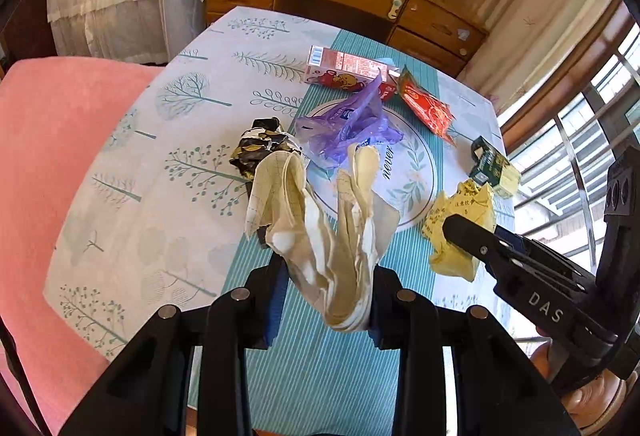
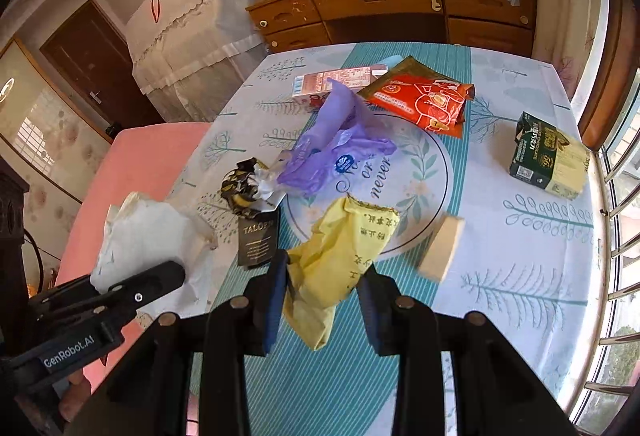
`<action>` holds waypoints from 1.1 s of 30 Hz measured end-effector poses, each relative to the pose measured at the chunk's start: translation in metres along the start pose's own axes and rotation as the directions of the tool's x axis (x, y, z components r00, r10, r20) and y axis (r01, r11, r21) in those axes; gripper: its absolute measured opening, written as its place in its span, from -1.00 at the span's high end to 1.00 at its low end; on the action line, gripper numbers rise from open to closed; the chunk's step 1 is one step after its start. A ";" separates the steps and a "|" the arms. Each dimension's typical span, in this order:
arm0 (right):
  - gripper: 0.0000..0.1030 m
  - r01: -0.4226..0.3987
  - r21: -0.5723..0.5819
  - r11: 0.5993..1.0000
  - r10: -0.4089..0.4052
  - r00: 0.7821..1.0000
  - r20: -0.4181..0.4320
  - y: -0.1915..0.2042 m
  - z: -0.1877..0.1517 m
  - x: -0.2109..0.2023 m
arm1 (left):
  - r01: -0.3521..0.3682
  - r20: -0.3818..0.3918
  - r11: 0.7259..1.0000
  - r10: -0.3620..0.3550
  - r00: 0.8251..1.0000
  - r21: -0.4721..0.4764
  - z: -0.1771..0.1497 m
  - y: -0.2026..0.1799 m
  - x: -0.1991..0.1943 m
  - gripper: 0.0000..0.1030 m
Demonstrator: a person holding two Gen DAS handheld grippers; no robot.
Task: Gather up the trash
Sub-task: 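Carry the white tissue and yellow paper in both tools over the trash bin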
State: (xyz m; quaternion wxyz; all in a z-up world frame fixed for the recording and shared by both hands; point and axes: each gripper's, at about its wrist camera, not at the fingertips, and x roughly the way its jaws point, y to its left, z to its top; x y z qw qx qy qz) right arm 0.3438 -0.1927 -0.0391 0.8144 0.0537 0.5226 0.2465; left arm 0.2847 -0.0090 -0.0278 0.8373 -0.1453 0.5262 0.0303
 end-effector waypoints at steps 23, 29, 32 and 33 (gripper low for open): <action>0.34 0.184 0.244 0.952 -0.195 0.980 0.025 0.145 -0.192 -0.056 | 0.121 0.011 0.942 -0.131 0.991 0.313 -0.133 0.122 -0.105 0.39; 0.34 0.232 0.296 0.926 -0.232 0.972 -0.036 0.156 -0.234 -0.056 | 0.169 -0.061 0.932 -0.157 0.986 0.322 -0.164 0.143 -0.105 0.39; 0.34 0.257 0.298 0.919 -0.246 0.966 -0.075 0.160 -0.249 -0.053 | 0.183 -0.084 0.927 -0.165 0.983 0.327 -0.177 0.144 -0.103 0.39; 0.34 0.267 0.292 0.918 -0.252 0.964 -0.087 0.161 -0.253 -0.051 | 0.187 -0.095 0.926 -0.164 0.982 0.329 -0.182 0.143 -0.101 0.39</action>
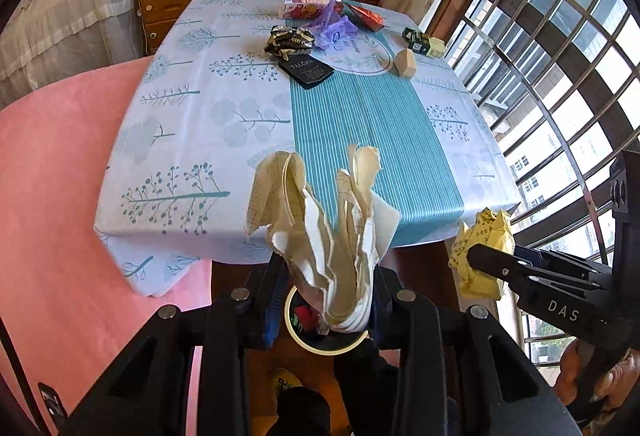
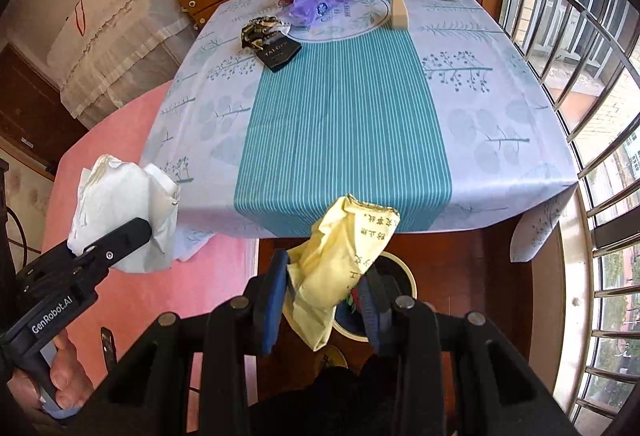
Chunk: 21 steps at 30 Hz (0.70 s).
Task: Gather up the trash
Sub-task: 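Carry the white tissue and yellow paper in both tools over the trash bin, then open both tools to drop the tissue and yellow paper into the bin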
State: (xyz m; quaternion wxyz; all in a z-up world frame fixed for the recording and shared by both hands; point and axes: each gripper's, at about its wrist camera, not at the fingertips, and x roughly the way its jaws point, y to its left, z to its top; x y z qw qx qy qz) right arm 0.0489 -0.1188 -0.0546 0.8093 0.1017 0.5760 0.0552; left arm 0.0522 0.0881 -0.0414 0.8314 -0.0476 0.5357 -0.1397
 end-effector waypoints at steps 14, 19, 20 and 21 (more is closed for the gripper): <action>0.34 0.019 0.026 0.999 -0.014 0.979 -0.202 -0.032 -0.068 0.113 | -0.035 -0.227 0.999 0.034 0.973 0.000 -0.066 -0.012 0.123 0.38; 0.34 0.024 0.077 0.997 -0.003 0.967 -0.257 -0.057 -0.093 0.174 | -0.025 -0.274 0.999 0.011 0.962 -0.046 -0.090 -0.004 0.184 0.37; 0.34 0.026 0.085 0.996 -0.003 0.965 -0.260 -0.061 -0.096 0.184 | -0.023 -0.280 0.998 0.006 0.960 -0.056 -0.095 -0.002 0.195 0.37; 0.34 0.029 0.097 0.995 -0.002 0.964 -0.264 -0.067 -0.099 0.195 | -0.024 -0.289 0.998 0.005 0.957 -0.062 -0.100 0.000 0.208 0.37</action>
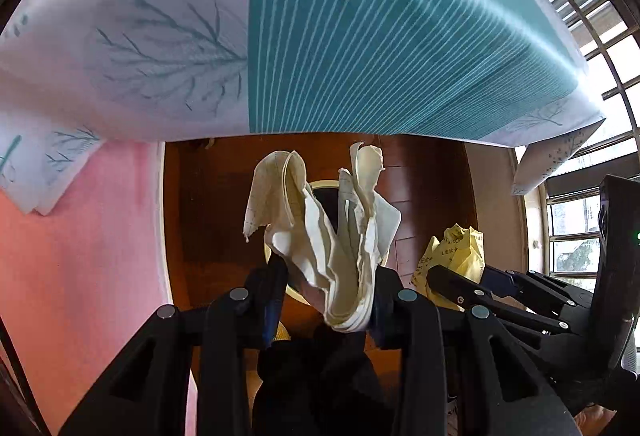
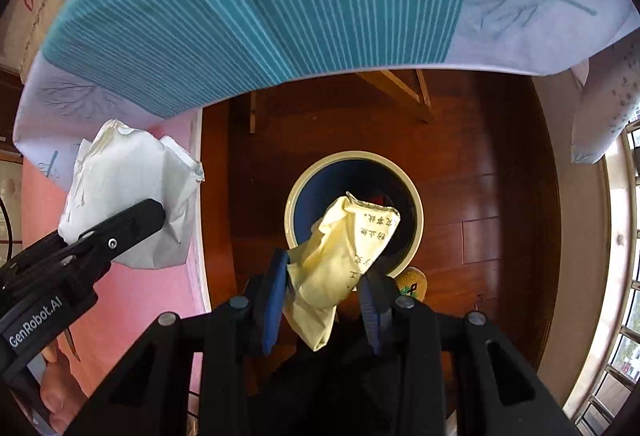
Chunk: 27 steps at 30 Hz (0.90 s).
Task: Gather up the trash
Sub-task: 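Open both tools to drop the tissue and yellow paper into the bin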
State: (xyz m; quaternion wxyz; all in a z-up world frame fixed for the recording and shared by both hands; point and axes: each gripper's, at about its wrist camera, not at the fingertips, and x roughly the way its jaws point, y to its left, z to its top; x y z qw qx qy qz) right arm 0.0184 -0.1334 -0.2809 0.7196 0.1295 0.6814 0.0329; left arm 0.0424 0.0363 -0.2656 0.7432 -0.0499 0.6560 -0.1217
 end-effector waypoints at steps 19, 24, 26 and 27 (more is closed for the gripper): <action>-0.11 -0.053 0.145 0.988 0.057 0.998 -0.021 -0.041 0.010 0.075 | -0.028 -0.053 0.999 0.029 0.998 0.020 -0.008 0.000 0.084 -0.53; -0.11 -0.048 0.126 0.991 0.050 0.999 -0.009 -0.038 0.013 0.068 | -0.056 -0.036 0.998 0.057 0.998 0.010 -0.006 -0.002 0.073 -0.55; -0.11 -0.045 0.121 0.992 0.046 0.999 -0.005 -0.035 0.015 0.064 | -0.065 -0.028 0.998 0.066 0.997 0.004 -0.005 -0.004 0.065 -0.55; -0.11 -0.045 0.120 0.992 0.045 0.999 -0.002 -0.035 0.015 0.062 | -0.070 -0.022 0.998 0.070 0.997 0.000 -0.005 -0.004 0.061 -0.55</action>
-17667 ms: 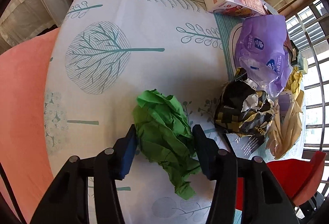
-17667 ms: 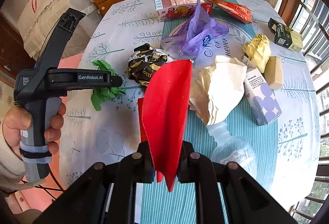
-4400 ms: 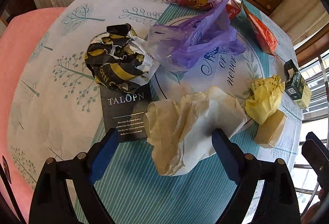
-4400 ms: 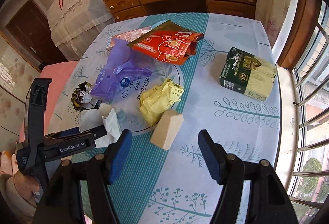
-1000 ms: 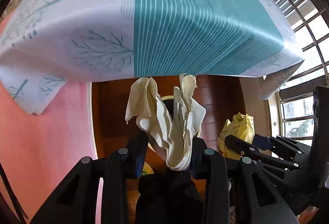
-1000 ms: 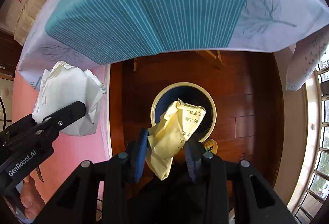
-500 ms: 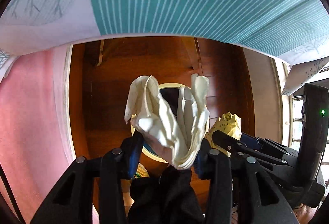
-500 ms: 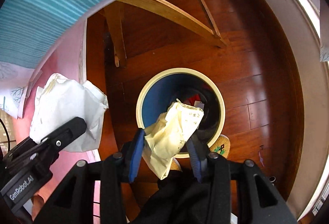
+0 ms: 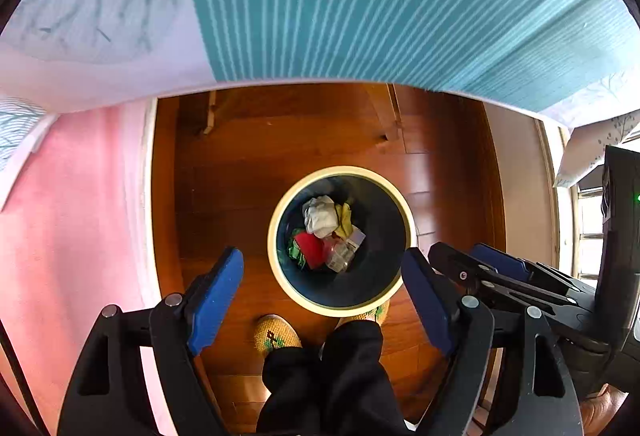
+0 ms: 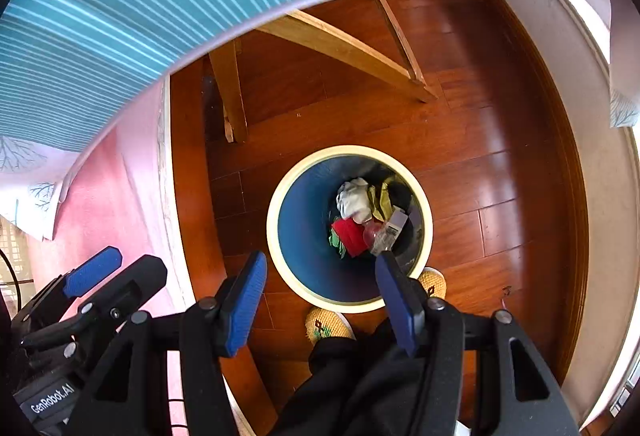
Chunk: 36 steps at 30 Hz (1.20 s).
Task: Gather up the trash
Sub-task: 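Open both tools to drop the tissue and yellow paper into the bin, then move both tools back toward the trash on the table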
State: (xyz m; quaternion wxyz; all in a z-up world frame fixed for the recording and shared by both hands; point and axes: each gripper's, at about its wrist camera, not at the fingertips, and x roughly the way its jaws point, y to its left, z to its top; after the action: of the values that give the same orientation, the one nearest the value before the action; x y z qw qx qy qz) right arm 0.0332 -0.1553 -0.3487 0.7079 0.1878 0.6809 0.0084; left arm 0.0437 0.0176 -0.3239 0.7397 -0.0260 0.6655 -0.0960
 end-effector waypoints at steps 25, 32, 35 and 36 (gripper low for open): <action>-0.20 -0.002 -0.203 0.979 0.021 0.996 0.090 0.060 -0.003 -0.175 | -0.036 0.212 0.999 0.037 0.977 -0.010 0.009 -0.014 -0.188 -0.73; -0.20 0.017 -0.310 0.951 0.047 0.979 0.197 0.080 0.010 -0.243 | -0.074 0.321 0.997 0.068 0.944 0.005 0.021 -0.026 -0.258 -0.77; -0.20 0.028 -0.346 0.938 0.064 0.966 0.250 0.082 0.022 -0.271 | -0.087 0.363 0.996 0.084 0.928 -0.007 0.029 -0.030 -0.281 -0.79; -0.20 0.032 -0.355 0.934 0.069 0.961 0.268 0.083 0.027 -0.278 | -0.093 0.378 0.996 0.091 0.921 -0.014 0.031 -0.031 -0.287 -0.81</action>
State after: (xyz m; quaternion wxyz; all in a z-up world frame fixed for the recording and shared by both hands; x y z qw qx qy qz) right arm 0.0590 -0.1598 -0.0583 0.8179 0.0623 0.5609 0.1121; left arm 0.0432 0.0350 -0.0336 0.8578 -0.0112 0.5109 -0.0556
